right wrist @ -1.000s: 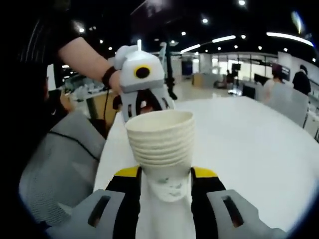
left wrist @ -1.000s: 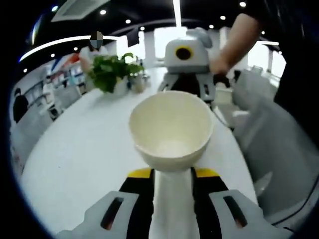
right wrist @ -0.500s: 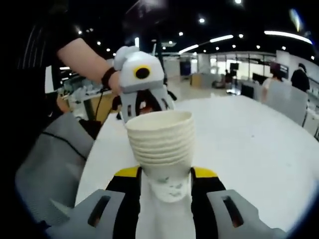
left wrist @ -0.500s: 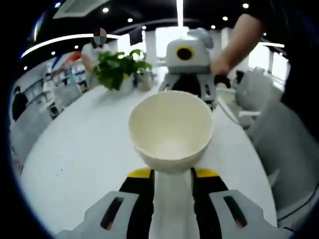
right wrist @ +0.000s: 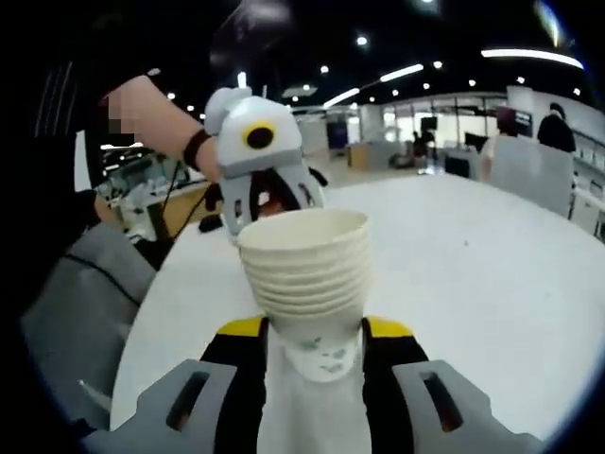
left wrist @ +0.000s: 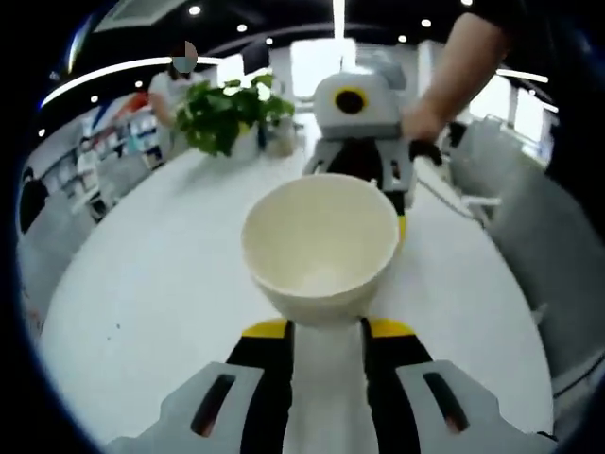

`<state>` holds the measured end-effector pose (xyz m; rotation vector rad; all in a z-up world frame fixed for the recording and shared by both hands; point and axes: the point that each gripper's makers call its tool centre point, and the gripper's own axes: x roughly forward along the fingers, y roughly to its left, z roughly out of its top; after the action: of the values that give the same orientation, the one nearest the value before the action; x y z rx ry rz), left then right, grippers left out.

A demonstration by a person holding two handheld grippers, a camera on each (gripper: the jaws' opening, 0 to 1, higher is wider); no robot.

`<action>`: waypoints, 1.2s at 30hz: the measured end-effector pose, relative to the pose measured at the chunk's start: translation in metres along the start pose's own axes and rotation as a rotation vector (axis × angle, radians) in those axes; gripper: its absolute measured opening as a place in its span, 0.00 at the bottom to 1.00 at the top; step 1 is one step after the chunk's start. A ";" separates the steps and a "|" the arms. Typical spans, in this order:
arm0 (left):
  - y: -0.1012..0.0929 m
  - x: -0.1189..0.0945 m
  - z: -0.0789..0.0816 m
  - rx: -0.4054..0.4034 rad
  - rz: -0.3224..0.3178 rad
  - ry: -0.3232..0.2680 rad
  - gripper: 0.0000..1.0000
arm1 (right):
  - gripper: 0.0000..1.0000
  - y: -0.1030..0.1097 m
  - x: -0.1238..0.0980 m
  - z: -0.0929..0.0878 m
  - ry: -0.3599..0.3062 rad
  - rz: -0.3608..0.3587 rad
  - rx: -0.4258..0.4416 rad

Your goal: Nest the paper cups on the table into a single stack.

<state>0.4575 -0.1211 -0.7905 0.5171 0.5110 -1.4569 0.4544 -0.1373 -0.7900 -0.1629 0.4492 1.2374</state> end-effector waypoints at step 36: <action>-0.004 0.001 -0.018 -0.038 0.061 0.048 0.37 | 0.46 -0.004 -0.005 -0.032 0.065 -0.097 -0.007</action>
<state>0.4536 -0.1109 -0.8056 0.5342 0.5558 -1.3765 0.4496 -0.1542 -0.8177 -0.2290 0.4873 1.1414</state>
